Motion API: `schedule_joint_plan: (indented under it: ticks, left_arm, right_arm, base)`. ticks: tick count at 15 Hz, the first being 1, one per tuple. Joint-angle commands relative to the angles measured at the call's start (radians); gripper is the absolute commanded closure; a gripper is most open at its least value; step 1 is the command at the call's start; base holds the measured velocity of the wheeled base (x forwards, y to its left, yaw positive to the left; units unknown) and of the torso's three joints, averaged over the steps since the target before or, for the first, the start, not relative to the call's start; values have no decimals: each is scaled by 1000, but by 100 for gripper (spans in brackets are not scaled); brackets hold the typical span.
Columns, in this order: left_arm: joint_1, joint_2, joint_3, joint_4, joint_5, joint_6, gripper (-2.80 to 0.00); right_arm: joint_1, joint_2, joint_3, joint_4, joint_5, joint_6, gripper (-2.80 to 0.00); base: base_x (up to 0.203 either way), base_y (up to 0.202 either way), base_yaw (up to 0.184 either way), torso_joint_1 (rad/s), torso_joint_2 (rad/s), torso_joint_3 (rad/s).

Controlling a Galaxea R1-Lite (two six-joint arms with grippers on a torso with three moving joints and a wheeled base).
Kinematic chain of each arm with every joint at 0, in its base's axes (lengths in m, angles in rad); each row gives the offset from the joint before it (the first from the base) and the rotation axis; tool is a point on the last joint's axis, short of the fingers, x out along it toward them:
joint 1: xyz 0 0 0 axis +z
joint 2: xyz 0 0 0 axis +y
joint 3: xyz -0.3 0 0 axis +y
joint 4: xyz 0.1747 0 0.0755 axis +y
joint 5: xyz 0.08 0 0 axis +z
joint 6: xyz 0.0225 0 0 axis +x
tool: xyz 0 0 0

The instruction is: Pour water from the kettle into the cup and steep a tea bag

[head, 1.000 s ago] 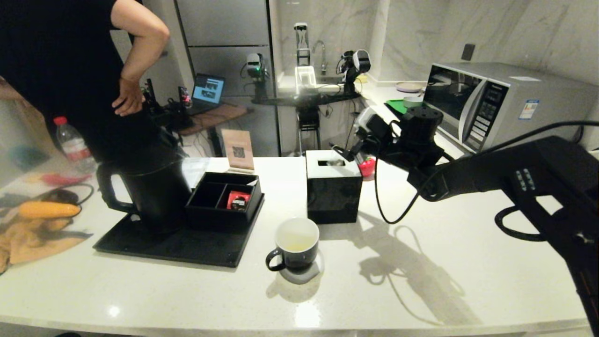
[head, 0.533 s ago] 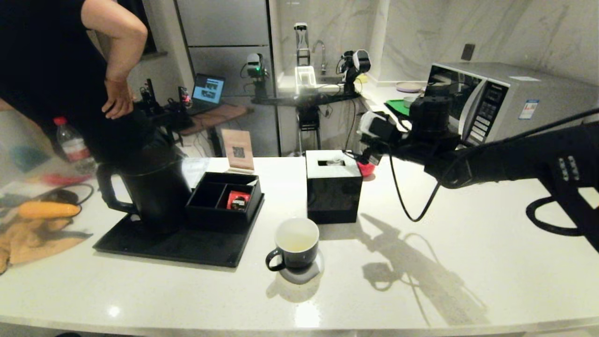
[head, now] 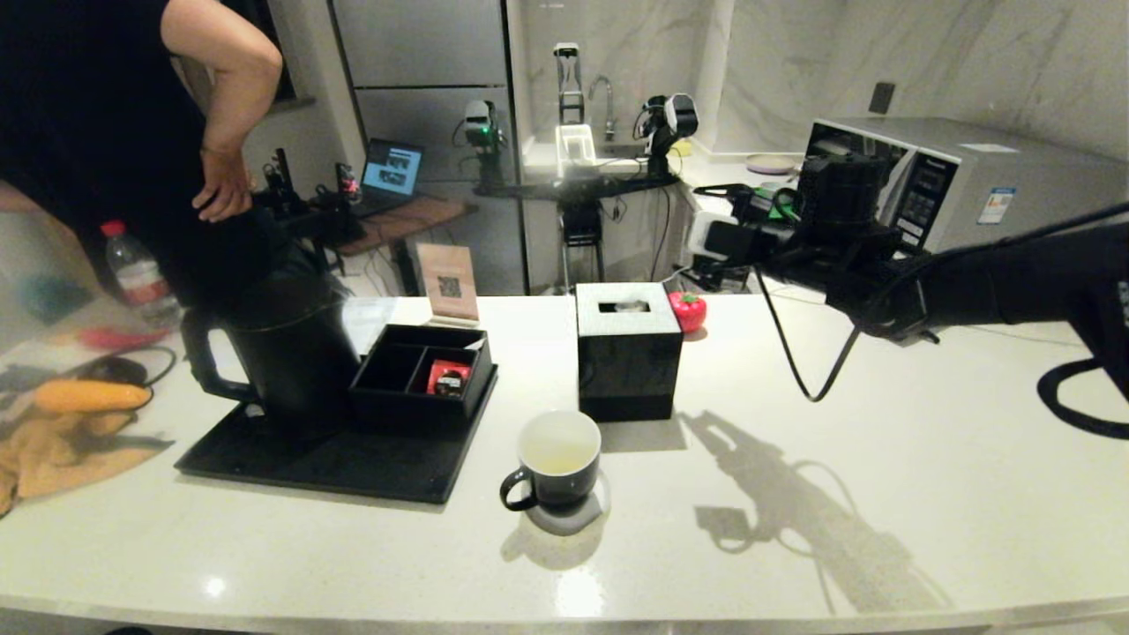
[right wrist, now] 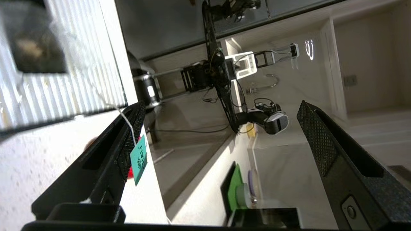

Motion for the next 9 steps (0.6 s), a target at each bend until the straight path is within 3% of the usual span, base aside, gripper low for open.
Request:
schedule_joint_plan:
  ticks: [1, 9]
  left_arm:
    - [0, 0, 0, 0, 0, 0, 0]
    - [0, 0, 0, 0, 0, -1, 0]
  right_arm:
    - [-8, -6, 14, 9, 1, -48, -280]
    - [-29, 0, 151, 14, 3, -168, -280]
  base:
    - [0, 0, 0, 0, 0, 0]
    - [0, 0, 0, 0, 0, 0]
